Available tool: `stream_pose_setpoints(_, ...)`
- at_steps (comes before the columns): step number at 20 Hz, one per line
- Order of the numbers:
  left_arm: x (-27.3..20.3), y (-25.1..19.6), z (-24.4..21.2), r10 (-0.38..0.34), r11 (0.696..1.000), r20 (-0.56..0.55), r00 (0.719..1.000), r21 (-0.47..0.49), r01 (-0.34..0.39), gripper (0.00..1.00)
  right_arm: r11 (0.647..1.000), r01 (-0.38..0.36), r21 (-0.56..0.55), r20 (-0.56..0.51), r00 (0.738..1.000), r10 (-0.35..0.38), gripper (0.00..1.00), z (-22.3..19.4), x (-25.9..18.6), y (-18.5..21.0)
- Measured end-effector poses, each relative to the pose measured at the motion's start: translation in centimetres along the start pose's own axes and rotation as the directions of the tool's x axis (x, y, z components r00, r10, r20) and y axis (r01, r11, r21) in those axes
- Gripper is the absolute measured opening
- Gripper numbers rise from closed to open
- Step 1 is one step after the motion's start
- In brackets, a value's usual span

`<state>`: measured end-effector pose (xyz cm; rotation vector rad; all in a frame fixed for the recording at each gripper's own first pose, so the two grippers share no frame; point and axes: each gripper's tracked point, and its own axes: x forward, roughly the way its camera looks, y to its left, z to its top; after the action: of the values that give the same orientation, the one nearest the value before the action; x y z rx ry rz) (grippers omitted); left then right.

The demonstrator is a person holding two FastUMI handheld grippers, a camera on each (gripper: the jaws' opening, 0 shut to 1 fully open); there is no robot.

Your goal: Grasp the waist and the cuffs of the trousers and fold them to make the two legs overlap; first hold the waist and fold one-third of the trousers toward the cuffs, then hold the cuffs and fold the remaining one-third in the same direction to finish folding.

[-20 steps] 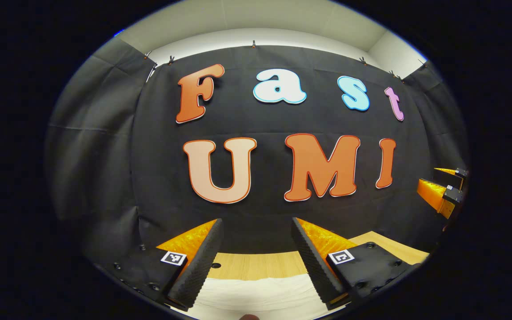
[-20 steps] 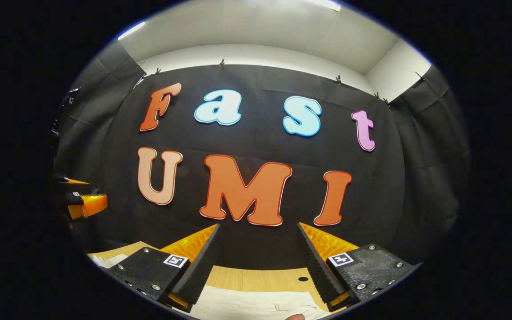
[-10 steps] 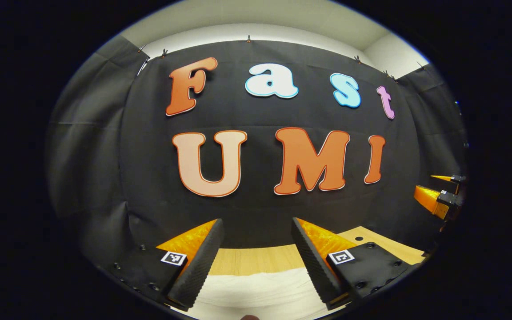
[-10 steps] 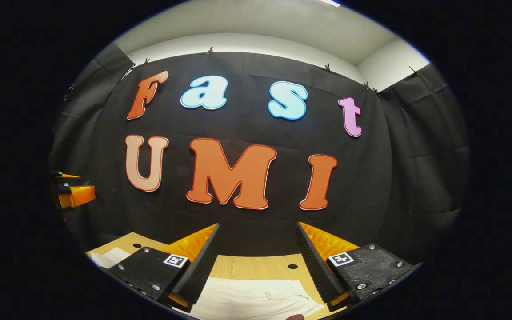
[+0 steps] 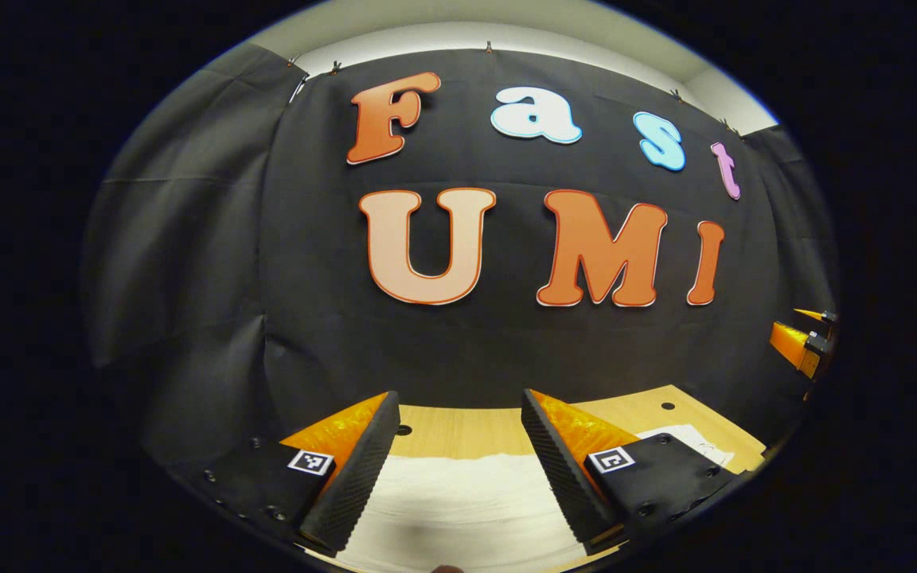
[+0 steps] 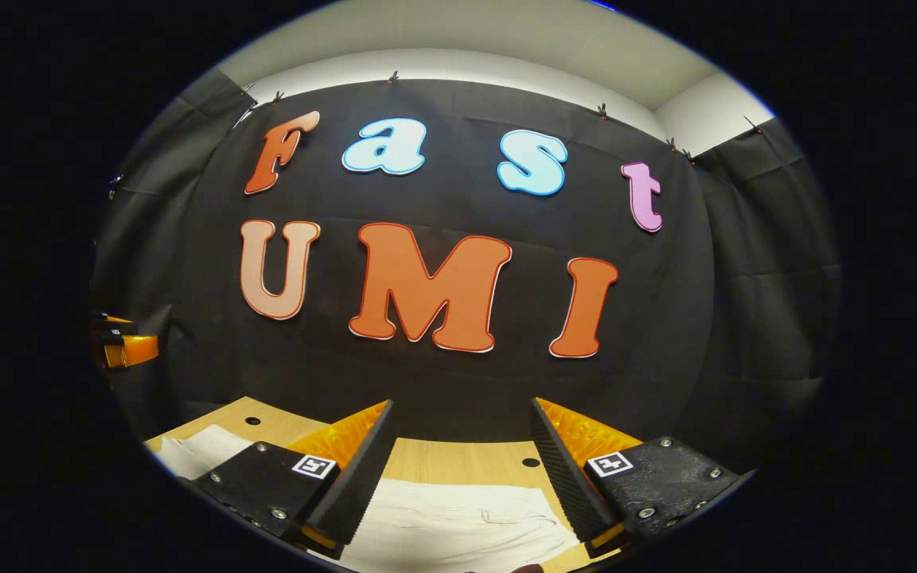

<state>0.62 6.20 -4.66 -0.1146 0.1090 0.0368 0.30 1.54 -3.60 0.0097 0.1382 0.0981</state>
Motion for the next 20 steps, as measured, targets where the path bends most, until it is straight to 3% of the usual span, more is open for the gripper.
stream_pose_setpoints(5,-0.9,3.5,-5.3,0.044,0.991,-0.156,0.987,-0.115,-0.062,0.99,0.992,-0.07,0.103,-0.192,0.977,0.089,0.99,-5.6,0.6,0.9)
stream_pose_setpoints(8,-1.0,6.2,-8.9,0.077,0.976,-0.249,0.965,-0.181,-0.124,0.98,0.973,-0.109,0.205,-0.332,0.927,0.174,0.99,-9.9,0.3,1.8)
stream_pose_setpoints(13,-2.1,9.9,-13.5,0.118,0.956,-0.377,0.919,-0.209,-0.208,0.99,0.965,-0.022,0.263,-0.493,0.857,0.154,0.99,-15.3,0.3,-0.1)
stream_pose_setpoints(17,-2.8,12.3,-18.2,0.112,0.909,-0.517,0.848,-0.292,-0.298,0.99,0.949,0.084,0.304,-0.617,0.776,0.13,0.99,-19.3,0.1,-1.9)
stream_pose_setpoints(20,-3.0,13.4,-22.2,0.108,0.873,-0.626,0.772,-0.311,-0.375,1.0,0.929,0.124,0.35,-0.676,0.72,0.158,0.97,-22.4,-1.3,-3.1)
